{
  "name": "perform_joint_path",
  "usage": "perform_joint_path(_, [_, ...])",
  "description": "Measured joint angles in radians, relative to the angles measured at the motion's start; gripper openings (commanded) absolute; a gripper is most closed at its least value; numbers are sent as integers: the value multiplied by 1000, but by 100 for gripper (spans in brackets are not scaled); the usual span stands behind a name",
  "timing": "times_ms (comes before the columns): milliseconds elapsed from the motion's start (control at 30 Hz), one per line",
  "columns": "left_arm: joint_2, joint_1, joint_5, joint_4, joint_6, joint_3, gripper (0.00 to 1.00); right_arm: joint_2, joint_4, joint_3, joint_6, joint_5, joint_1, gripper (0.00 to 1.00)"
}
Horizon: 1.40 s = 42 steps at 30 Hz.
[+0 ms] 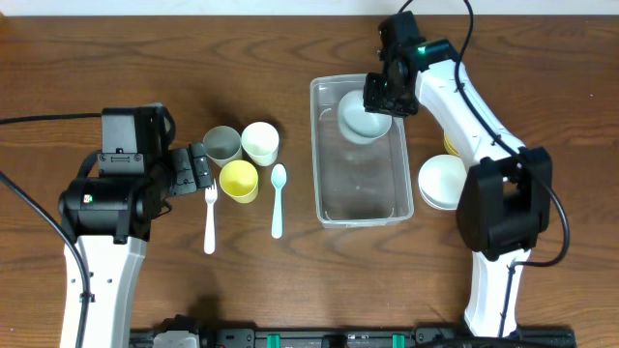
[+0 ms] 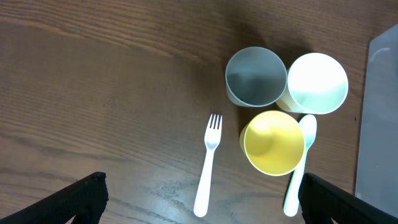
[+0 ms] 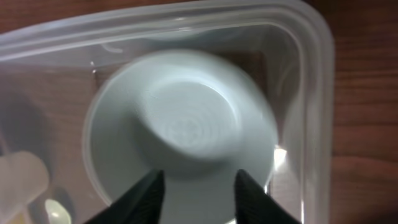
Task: Pack container
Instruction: 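Carry the grey-blue bowl into the container and release it, then move the right gripper to the yellow bowl and grasp its rim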
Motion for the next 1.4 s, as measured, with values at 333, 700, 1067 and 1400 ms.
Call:
perform_joint_path(333, [0, 0, 0, 0, 0, 0, 98, -372, -182, 16, -13, 84, -174, 59])
perform_joint_path(700, [0, 0, 0, 0, 0, 0, 98, -401, -257, -151, -19, 175, -601, 56])
perform_joint_path(1067, [0, 0, 0, 0, 0, 0, 98, -282, 97, -478, -93, 82, -550, 63])
perform_joint_path(1400, [0, 0, 0, 0, 0, 0, 98, -163, 163, -480, -101, 63, -522, 38])
